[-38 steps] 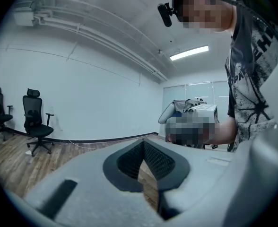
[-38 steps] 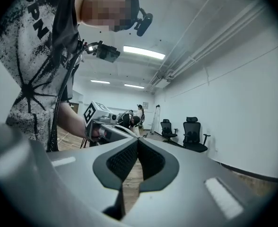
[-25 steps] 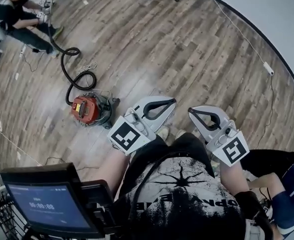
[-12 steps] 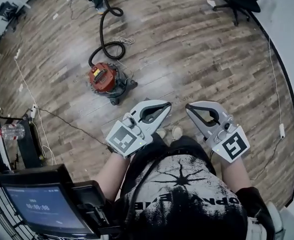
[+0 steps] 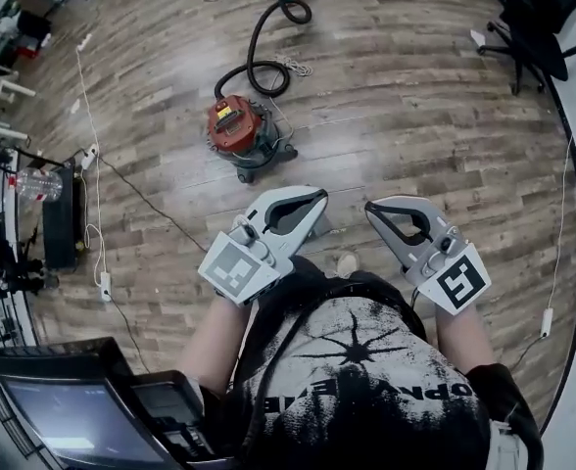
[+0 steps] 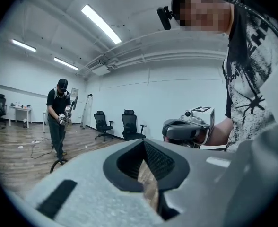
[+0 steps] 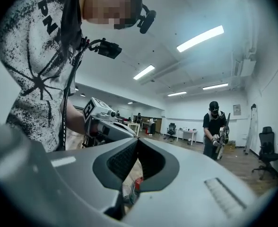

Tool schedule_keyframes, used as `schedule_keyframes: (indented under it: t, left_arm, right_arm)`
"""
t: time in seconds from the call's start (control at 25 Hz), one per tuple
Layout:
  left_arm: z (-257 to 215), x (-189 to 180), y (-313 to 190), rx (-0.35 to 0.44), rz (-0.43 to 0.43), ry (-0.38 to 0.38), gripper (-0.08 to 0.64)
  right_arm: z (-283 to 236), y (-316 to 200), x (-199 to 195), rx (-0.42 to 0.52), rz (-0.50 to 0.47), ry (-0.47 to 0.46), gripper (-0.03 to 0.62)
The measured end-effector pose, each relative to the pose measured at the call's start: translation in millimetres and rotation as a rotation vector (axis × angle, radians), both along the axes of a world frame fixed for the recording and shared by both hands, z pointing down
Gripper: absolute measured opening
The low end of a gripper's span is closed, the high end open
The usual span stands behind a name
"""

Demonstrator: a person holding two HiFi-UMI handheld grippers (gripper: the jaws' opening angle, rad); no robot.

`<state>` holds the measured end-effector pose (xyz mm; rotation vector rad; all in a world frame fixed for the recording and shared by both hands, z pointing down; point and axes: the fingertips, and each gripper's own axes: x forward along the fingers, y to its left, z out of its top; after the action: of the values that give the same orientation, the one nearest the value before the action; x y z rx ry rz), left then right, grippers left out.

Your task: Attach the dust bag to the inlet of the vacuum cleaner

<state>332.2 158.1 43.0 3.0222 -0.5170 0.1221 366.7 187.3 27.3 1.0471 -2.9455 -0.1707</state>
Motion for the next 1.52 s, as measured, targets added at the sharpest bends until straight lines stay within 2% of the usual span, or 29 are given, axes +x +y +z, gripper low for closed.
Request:
schedule_keyframes:
  t: [0.24,0.4,0.56,0.72,0.96,1.2,1.36,1.52]
  left_arm:
    - [1,-42,-20,-0.006,-0.117,0.005,0.003]
    - [1,-82,-33,0.028,-0.129,0.009,0.003]
    - [4,-134,-50,0.067,-0.099,-0.008,0.003]
    - [15,-190,-64,0.092,-0.027,-0.096,0.003]
    - [27,-250,-86,0.066,0.030,-0.115,0.003]
    - [37,-269,-94,0.028,-0.009,-0.089,0.003]
    - [43,-266,-100,0.000,-0.071,-0.066,0.003]
    - [60,-255,-108,-0.057,-0.122,-0.076,0.003]
  right_arm:
    - [-4,-23,-35,0.006,-0.113,0.003,0.006]
    - [-3,-44,-78,0.011,-0.133,0.012,0.006]
    - [6,-68,-136,-0.001,-0.114,0.038,0.006]
    - [14,-90,-193,-0.034,-0.074,0.042,0.007]
    - [24,-119,-260,-0.048,-0.031,0.086,0.007]
    - [33,-125,-281,-0.072,-0.076,0.117,0.006]
    - [46,-129,-274,-0.101,-0.133,0.180,0.008]
    - [62,-136,-261,-0.135,-0.181,0.229,0.008]
